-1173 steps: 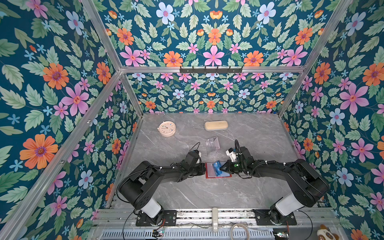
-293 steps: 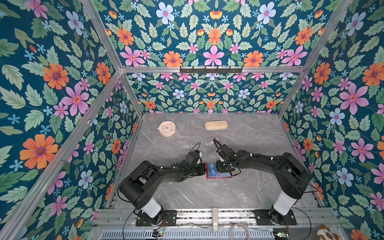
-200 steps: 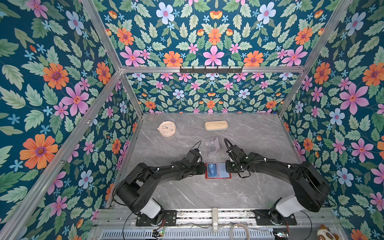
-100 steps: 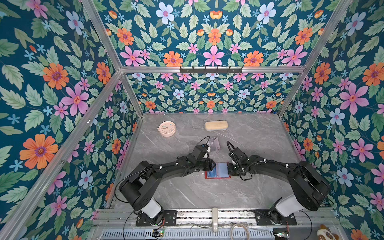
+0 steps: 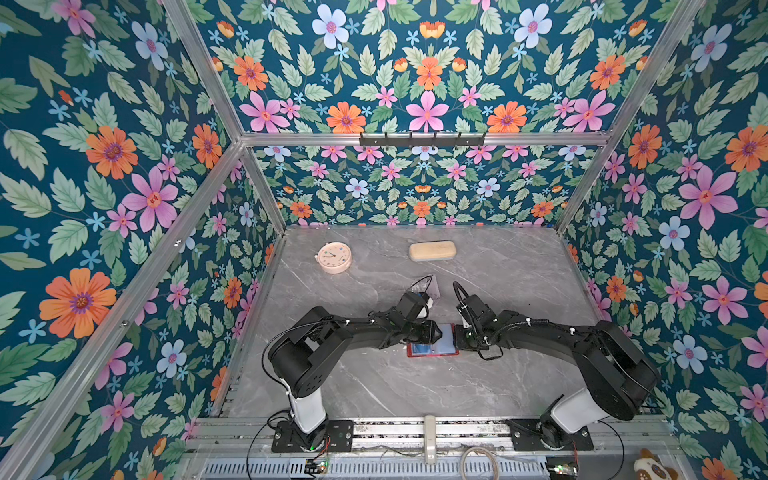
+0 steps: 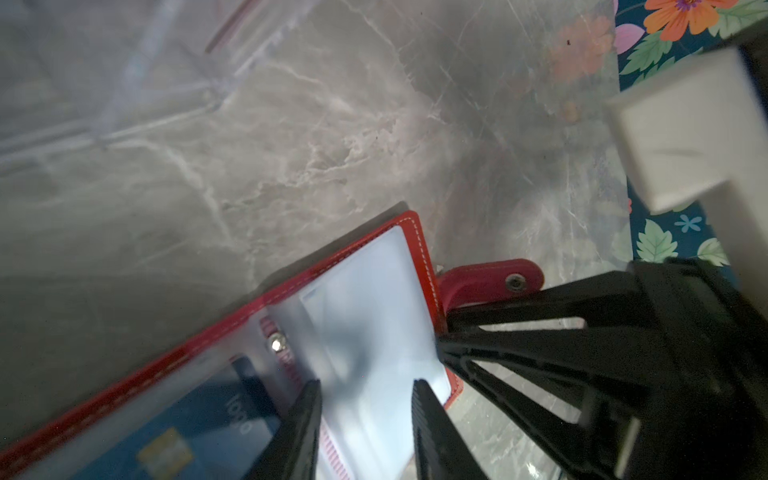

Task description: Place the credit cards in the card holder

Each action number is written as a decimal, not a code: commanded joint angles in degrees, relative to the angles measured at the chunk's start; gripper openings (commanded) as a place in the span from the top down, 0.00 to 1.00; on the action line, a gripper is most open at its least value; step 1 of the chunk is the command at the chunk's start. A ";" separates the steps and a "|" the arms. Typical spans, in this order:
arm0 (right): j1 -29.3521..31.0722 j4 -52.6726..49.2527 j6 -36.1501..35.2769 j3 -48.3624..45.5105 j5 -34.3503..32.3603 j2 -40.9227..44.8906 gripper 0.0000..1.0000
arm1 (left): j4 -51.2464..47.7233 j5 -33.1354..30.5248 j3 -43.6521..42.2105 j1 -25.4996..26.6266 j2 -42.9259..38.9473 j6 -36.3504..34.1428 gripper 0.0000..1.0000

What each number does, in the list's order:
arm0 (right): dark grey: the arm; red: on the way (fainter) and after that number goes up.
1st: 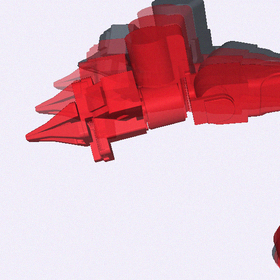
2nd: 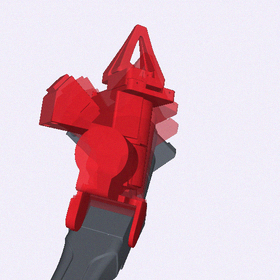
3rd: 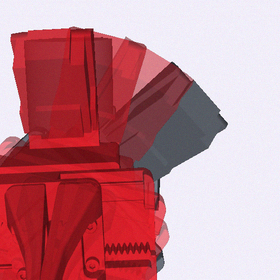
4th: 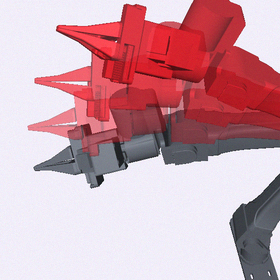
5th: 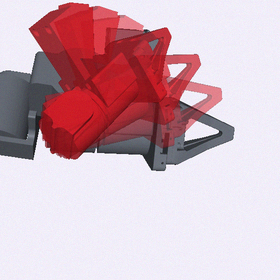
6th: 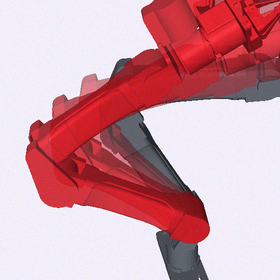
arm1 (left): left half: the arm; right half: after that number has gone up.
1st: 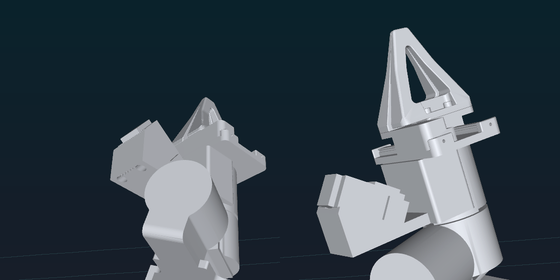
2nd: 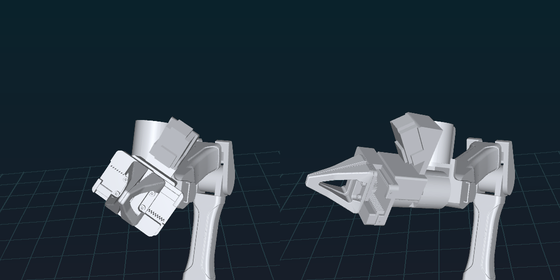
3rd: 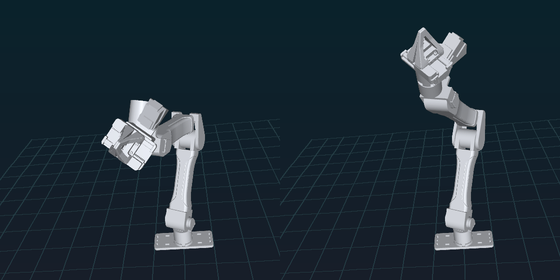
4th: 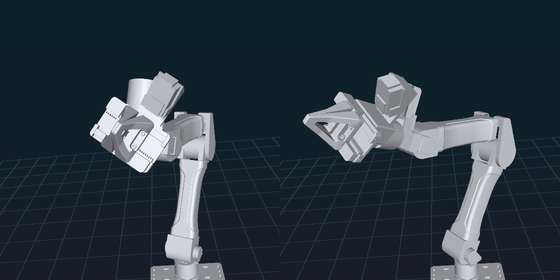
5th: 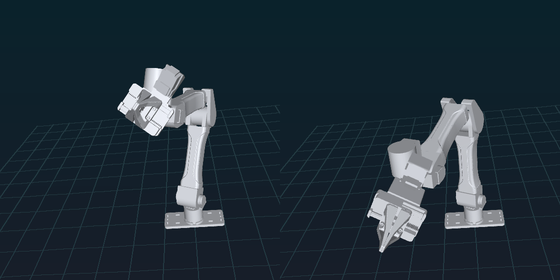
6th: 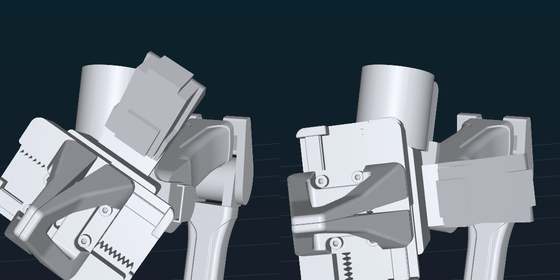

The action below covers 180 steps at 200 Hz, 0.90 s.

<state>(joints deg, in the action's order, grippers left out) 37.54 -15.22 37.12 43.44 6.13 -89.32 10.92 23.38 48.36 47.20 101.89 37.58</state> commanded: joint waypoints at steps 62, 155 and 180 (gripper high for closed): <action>0.00 -1.87 0.67 -0.09 0.90 -1.21 0.80 | 2.64 1.43 -0.04 0.27 1.82 1.80 0.65; -0.01 -2.73 1.05 -0.32 -0.94 1.14 0.80 | 3.89 0.69 -1.02 0.36 0.64 2.62 0.96; 0.00 -3.03 2.06 -1.18 -3.21 4.73 0.82 | 2.98 -0.82 -1.38 0.34 -0.69 2.08 1.00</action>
<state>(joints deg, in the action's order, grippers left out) 37.50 -16.51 37.58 42.72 6.02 -87.15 14.06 23.94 47.22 47.62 102.26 40.27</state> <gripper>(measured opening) 0.197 0.049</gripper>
